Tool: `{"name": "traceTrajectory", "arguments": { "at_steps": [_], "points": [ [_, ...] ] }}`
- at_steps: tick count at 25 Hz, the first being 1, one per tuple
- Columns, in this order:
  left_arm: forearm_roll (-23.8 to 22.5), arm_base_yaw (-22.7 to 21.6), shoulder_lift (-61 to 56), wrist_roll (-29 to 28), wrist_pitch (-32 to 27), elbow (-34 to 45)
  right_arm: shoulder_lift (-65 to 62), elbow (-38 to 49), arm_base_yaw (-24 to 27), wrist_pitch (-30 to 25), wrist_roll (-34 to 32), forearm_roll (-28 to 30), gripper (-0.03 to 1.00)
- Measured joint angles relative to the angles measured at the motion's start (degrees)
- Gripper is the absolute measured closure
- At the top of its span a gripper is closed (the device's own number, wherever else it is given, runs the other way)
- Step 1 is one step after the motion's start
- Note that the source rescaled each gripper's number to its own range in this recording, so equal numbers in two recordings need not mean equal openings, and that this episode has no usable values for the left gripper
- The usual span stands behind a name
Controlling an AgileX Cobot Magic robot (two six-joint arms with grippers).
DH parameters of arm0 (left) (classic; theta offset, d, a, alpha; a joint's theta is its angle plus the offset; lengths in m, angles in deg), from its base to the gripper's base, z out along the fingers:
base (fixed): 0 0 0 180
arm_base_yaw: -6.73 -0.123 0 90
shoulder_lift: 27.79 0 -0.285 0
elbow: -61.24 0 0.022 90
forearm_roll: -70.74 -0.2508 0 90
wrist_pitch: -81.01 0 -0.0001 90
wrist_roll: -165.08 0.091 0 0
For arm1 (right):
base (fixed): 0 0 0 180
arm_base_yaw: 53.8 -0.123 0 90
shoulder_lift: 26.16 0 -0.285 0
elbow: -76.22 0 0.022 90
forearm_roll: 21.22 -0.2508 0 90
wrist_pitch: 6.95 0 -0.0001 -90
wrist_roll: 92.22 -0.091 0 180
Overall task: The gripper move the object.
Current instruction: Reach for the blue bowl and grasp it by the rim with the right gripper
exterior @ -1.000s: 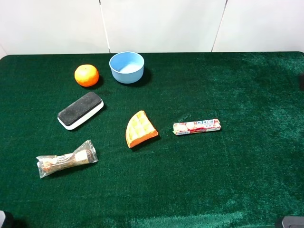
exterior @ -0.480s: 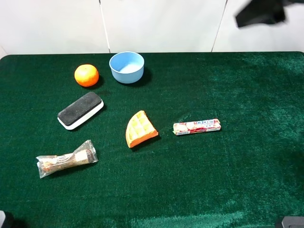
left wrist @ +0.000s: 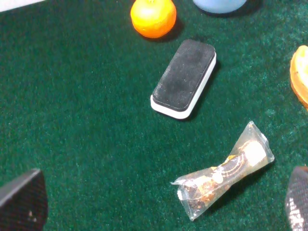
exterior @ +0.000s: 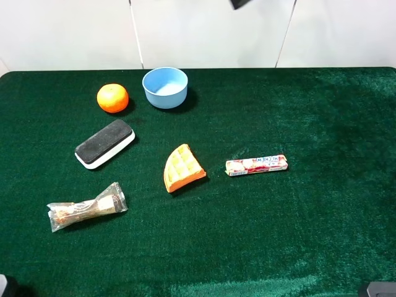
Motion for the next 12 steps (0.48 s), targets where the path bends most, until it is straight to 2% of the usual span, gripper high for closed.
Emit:
{"name": "traceTrajectory", "arguments": {
  "at_steps": [12],
  "points": [
    [0.0,0.0,0.0,0.0,0.0,0.0,21.4,-21.0,-2.9,-0.1,0.1,-1.5,-0.03]
  ]
}}
